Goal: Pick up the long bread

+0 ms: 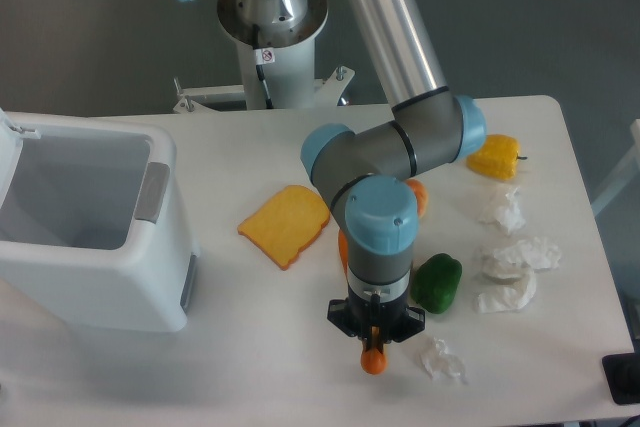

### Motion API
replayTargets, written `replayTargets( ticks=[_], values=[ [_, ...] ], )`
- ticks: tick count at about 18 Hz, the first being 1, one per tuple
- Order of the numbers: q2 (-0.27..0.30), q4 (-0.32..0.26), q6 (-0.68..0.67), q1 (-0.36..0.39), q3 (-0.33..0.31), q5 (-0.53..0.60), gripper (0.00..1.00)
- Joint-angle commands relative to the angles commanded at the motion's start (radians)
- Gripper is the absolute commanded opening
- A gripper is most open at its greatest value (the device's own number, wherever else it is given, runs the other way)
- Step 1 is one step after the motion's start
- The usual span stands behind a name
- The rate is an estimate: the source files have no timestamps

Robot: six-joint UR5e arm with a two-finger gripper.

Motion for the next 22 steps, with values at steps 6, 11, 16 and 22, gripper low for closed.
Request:
replayTargets(
  ticks=[6,11,16,22],
  values=[
    [0.097,-0.069,0.038,-0.002,0.005,-0.043,0.21],
    [0.156,-0.101,0.123,-0.002,-0.020,-0.060,0.21],
    [0.193,-0.179,0.221,0.009,-0.041,-0.058,0.21],
    [0.232,-0.218,0.271,0.041,-0.061,-0.074,0.20]
  ],
)
